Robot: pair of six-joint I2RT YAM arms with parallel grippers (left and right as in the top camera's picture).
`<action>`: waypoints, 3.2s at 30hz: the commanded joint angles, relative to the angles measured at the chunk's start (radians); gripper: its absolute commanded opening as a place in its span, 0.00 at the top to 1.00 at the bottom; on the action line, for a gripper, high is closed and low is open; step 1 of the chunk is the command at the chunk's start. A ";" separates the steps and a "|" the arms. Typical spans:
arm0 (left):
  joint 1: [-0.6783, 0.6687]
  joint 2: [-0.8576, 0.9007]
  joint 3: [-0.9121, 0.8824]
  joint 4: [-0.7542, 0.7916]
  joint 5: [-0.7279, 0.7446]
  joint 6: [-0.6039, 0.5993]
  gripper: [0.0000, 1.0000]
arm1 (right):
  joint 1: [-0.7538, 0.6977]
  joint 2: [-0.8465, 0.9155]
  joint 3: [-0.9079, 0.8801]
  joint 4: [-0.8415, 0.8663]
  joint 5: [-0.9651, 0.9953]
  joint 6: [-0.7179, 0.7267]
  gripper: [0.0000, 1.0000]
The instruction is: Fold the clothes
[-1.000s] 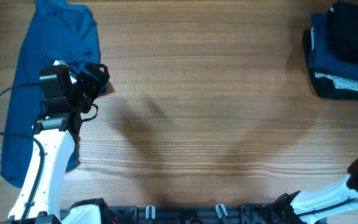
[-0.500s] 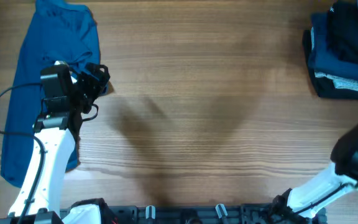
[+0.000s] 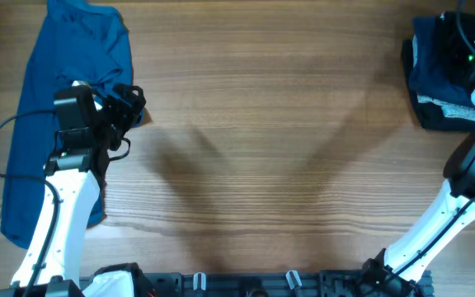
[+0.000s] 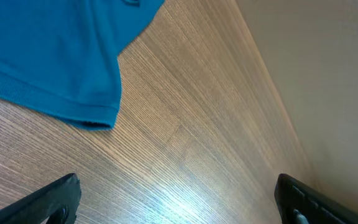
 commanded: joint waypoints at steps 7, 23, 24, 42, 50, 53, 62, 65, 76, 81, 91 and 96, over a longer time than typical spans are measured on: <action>0.003 0.007 0.006 0.002 -0.020 0.016 0.00 | -0.006 0.124 -0.021 -0.123 -0.097 0.039 0.10; 0.003 0.007 0.006 0.002 -0.021 0.016 0.00 | -0.003 -0.213 -0.021 -0.113 -0.072 -0.230 0.01; 0.003 0.007 0.006 0.002 -0.021 0.016 0.00 | -0.003 -0.206 -0.021 -0.117 -0.041 -0.247 0.01; 0.003 0.007 0.006 0.002 -0.020 0.016 0.00 | -0.003 0.052 -0.022 -0.224 0.032 -0.218 0.95; 0.003 0.007 0.006 0.003 -0.021 0.016 0.00 | -0.003 -0.250 -0.022 -0.264 -0.014 -0.092 0.49; 0.003 0.007 0.006 0.004 -0.021 0.016 0.00 | -0.003 -0.389 -0.022 -0.299 -0.024 -0.095 0.32; 0.003 -0.030 0.007 0.066 -0.016 0.110 0.00 | 0.005 -0.673 -0.022 -0.486 -0.304 -0.092 0.01; 0.003 -0.099 0.007 0.055 -0.016 0.190 0.00 | 0.043 -0.727 -0.022 -0.550 -0.375 -0.092 0.01; 0.006 -0.345 0.007 -0.038 -0.016 0.410 0.00 | 0.338 -0.753 -0.022 -0.650 -0.510 -0.092 0.01; 0.026 -0.413 0.007 -0.147 -0.010 0.412 0.00 | 0.447 -0.753 -0.022 -0.755 -0.477 -0.095 0.01; 0.060 -0.393 0.287 -0.544 -0.009 0.461 0.00 | 0.624 -0.753 -0.022 -0.891 -0.291 -0.121 0.00; 0.060 -0.252 0.465 -0.696 -0.037 0.492 0.00 | 0.625 -0.753 -0.022 -0.895 -0.295 -0.059 0.00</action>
